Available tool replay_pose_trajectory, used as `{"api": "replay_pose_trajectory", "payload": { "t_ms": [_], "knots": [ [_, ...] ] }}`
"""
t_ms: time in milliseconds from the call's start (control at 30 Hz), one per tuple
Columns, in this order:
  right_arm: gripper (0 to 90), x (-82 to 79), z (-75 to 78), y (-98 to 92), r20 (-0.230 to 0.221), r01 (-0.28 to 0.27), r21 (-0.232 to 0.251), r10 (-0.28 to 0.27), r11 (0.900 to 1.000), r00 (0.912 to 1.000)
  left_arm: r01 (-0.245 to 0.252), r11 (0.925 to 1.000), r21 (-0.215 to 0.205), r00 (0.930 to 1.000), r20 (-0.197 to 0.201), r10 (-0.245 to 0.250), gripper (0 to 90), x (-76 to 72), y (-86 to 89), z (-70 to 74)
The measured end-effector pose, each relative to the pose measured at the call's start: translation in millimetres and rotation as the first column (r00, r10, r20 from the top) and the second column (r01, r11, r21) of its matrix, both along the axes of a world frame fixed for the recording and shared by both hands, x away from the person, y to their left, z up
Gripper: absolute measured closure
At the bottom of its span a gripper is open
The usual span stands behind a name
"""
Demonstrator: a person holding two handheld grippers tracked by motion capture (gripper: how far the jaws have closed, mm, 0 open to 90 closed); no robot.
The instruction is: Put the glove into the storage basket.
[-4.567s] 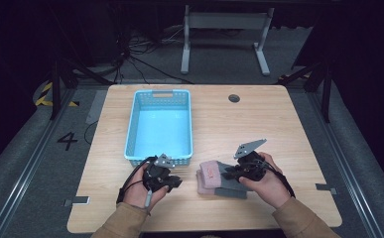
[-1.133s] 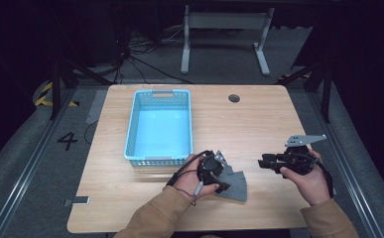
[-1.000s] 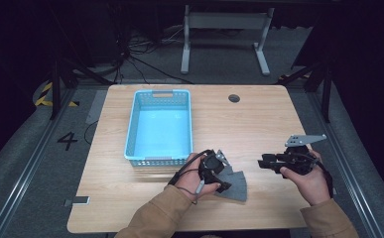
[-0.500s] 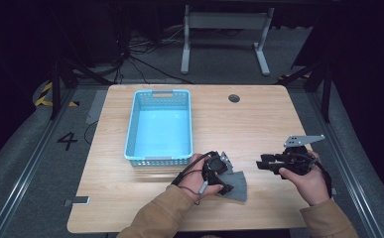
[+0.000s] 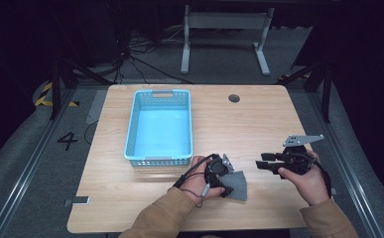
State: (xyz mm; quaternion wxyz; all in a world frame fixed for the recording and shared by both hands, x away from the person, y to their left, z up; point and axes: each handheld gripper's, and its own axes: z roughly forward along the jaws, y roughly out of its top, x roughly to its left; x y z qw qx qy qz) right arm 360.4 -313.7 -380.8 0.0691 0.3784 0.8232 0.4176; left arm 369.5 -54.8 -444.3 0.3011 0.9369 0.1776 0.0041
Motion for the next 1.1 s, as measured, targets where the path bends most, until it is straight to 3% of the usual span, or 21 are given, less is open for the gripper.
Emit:
{"api": "replay_pose_trajectory", "payload": {
  "t_ms": [300,367,533,633,700,933,1100],
  "knots": [
    [50.3,0.1,-0.8,-0.2,0.013,-0.002,0.014,0.001,1.0,0.9999,0.015,0.9988,0.047,0.9993,0.033,-0.017,14.1,-4.6,-8.0,-2.2],
    [49.9,0.1,-1.0,-0.5,0.01,0.0,0.021,-0.001,1.0,1.0,0.004,0.999,0.045,0.9997,0.024,-0.006,14.1,-4.3,-7.9,-0.1],
    [48.9,-0.2,0.1,-2.2,0.007,0.003,0.026,-0.003,1.0,1.0,-0.029,0.9996,-0.005,0.9994,0.017,0.029,23.7,-1.0,-2.7,4.5],
    [48.9,0.2,-0.5,-2.5,0.004,0.003,0.026,-0.003,1.0,1.0,-0.03,0.9995,0.007,0.9983,0.05,0.03,22.3,-0.8,-2.2,6.4],
    [48.8,0.3,-0.9,-2.0,0.0,0.002,0.025,-0.002,1.0,1.0,-0.034,0.9994,-0.002,0.9984,0.046,0.034,22.1,-0.4,-2.2,6.8],
    [48.6,0.3,-1.3,-1.0,-0.001,-0.006,0.024,0.006,1.0,1.0,-0.034,0.9989,0.032,0.9986,0.043,0.033,17.5,4.4,-5.0,-0.9],
    [48.5,0.2,-1.5,-1.1,-0.004,-0.011,0.029,0.011,1.0,0.9999,-0.04,0.998,0.048,0.9974,0.062,0.037,19.2,2.7,-6.9,-2.3]
  ]
}}
